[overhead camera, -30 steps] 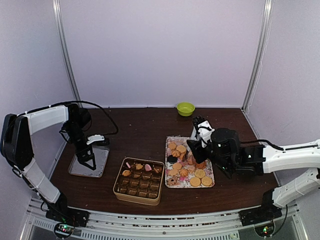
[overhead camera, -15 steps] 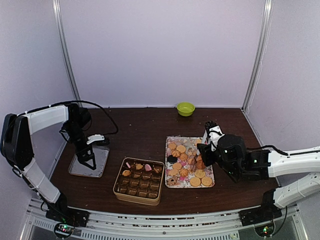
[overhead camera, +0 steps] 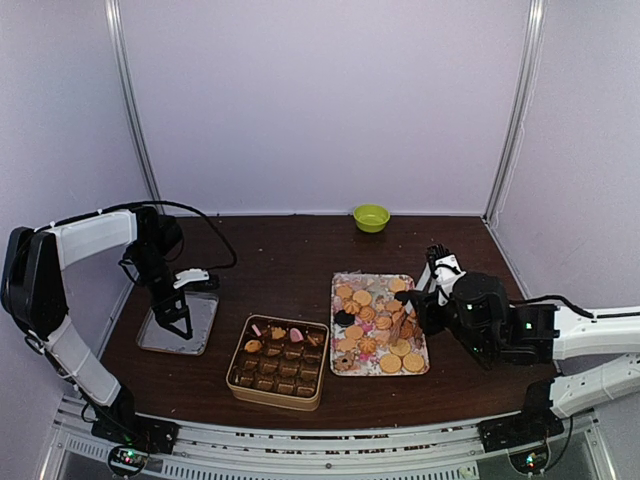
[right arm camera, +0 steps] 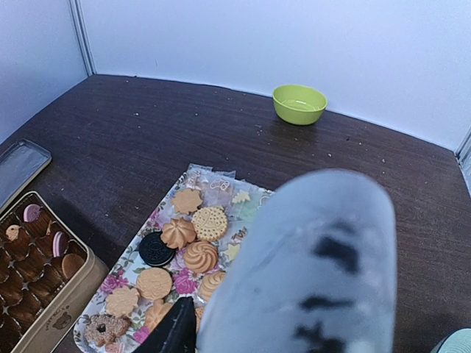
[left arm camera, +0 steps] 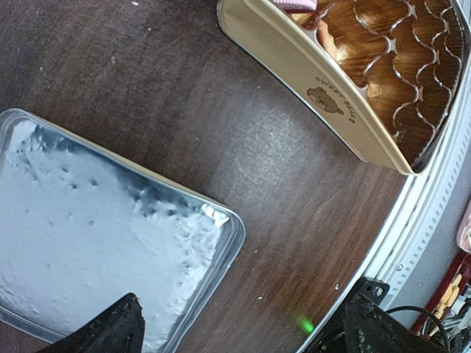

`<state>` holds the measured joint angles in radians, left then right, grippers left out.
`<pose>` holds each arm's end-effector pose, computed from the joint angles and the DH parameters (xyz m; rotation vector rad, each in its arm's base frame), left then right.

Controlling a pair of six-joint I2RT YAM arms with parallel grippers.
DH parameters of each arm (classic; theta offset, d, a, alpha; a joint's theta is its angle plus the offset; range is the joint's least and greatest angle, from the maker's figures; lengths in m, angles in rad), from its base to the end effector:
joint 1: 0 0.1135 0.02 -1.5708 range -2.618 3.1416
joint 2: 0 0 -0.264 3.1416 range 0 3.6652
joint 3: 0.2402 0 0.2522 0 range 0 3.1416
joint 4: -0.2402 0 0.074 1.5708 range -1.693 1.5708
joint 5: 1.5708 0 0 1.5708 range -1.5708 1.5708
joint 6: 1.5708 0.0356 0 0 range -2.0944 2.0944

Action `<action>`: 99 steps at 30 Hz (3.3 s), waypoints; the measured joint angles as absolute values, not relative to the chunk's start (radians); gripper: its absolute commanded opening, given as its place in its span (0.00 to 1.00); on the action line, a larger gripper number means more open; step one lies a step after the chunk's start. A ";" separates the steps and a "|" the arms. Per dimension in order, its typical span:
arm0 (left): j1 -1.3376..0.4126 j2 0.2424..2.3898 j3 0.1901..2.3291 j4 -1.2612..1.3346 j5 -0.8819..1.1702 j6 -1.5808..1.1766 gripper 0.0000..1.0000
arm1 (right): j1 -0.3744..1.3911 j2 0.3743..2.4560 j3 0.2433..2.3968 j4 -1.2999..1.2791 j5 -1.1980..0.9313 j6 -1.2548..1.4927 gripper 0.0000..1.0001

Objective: Pack the cookies
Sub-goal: Pick up the fake cookies from the plate, then place the fake cookies in the empty pocket of the box.

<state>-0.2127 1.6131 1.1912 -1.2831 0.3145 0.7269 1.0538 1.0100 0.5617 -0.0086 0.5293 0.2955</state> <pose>0.2565 -0.0667 0.2248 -1.3513 -2.7332 0.5196 0.1245 0.1827 0.2388 -0.4160 1.9333 0.3458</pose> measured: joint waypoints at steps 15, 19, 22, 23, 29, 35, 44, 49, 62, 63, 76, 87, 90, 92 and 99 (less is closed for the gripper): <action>-0.213 1.617 1.206 -1.286 0.317 0.727 0.98 | 1.052 1.103 0.543 0.090 0.541 0.318 0.44; -0.213 1.617 1.207 -1.290 0.316 0.727 0.98 | 1.052 1.142 0.552 0.139 0.533 0.318 0.44; -0.213 1.617 1.207 -1.292 0.316 0.727 0.98 | 1.052 1.157 0.553 0.163 0.522 0.318 0.43; -0.213 1.617 1.207 -1.293 0.317 0.727 0.98 | 1.052 1.158 0.553 0.167 0.519 0.318 0.43; -0.213 1.617 1.207 -1.295 0.317 0.727 0.98 | 1.050 1.126 0.553 0.145 0.518 0.302 0.43; -0.213 1.621 1.212 -1.302 0.318 0.727 0.97 | 1.020 1.037 0.553 0.140 0.525 0.271 0.43; -0.213 1.624 1.218 -1.309 0.318 0.727 0.97 | 0.962 1.062 0.553 0.204 0.509 0.257 0.43; -0.213 1.624 1.218 -1.310 0.318 0.727 0.97 | 0.933 1.119 0.553 0.260 0.479 0.249 0.43; -0.213 1.624 1.218 -1.311 0.318 0.727 0.97 | 0.903 1.206 0.543 0.334 0.443 0.234 0.40; -0.213 1.624 1.218 -1.311 0.318 0.727 0.97 | 0.903 1.205 0.536 0.338 0.442 0.236 0.40; -0.213 1.624 1.218 -1.311 0.318 0.727 0.97 | 0.903 1.102 0.451 0.326 0.415 0.267 0.27; -0.213 1.624 1.223 -1.312 0.318 0.727 0.97 | 0.919 1.056 0.525 0.242 0.402 0.223 0.24; -0.213 1.624 1.223 -1.312 0.318 0.727 0.97 | 0.953 1.034 0.586 0.231 0.402 0.197 0.24; -0.213 1.624 1.223 -1.312 0.318 0.727 0.97 | 0.981 1.034 0.627 0.228 0.402 0.180 0.25; -0.213 1.624 1.223 -1.312 0.316 0.727 0.97 | 1.124 1.153 0.789 0.244 0.389 0.139 0.25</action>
<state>-0.2131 1.6238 1.2232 -1.3125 0.3161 0.7273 1.1236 1.1534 0.7895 0.2443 0.3885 0.1394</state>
